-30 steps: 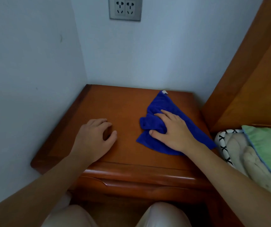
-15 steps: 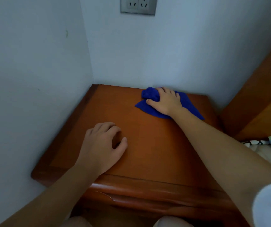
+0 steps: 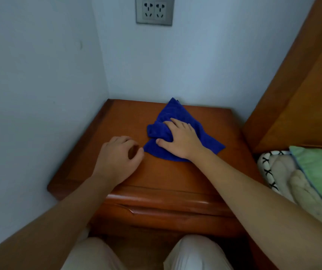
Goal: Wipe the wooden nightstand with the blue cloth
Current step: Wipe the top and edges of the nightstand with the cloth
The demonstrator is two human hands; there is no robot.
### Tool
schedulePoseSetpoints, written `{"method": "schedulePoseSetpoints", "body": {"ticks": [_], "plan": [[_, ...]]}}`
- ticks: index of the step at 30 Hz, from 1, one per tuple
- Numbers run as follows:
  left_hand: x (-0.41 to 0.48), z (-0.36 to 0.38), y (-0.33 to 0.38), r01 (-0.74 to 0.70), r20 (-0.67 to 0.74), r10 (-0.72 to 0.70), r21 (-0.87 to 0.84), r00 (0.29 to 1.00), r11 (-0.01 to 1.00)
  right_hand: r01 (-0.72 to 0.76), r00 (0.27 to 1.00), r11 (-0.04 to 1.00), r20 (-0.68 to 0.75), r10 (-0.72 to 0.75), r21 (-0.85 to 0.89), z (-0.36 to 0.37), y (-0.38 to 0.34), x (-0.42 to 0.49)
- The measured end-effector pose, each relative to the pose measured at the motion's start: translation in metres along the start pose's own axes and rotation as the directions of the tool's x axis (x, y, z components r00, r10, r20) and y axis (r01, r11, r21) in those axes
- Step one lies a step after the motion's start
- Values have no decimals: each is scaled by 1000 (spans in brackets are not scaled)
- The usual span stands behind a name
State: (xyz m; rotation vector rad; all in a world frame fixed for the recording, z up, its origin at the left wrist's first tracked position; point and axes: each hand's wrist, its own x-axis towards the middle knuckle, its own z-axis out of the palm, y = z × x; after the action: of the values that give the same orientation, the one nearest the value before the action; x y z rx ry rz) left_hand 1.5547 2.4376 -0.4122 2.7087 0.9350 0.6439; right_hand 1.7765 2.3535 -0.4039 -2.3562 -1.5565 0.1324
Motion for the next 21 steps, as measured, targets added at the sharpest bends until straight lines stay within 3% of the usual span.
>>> {"method": "schedulePoseSetpoints", "body": {"ticks": [8, 14, 21], "plan": [[-21, -6, 10, -41, -69, 40, -21, 997, 999, -50, 995, 997, -82, 55, 56, 2, -18, -85], [-65, 5, 30, -215, 39, 212, 114, 977, 970, -83, 986, 994, -139, 92, 71, -4, -24, -137], [-72, 5, 30, -216, -14, 219, 101, 976, 971, -84, 986, 993, -138, 94, 77, -17, -10, -163]]}}
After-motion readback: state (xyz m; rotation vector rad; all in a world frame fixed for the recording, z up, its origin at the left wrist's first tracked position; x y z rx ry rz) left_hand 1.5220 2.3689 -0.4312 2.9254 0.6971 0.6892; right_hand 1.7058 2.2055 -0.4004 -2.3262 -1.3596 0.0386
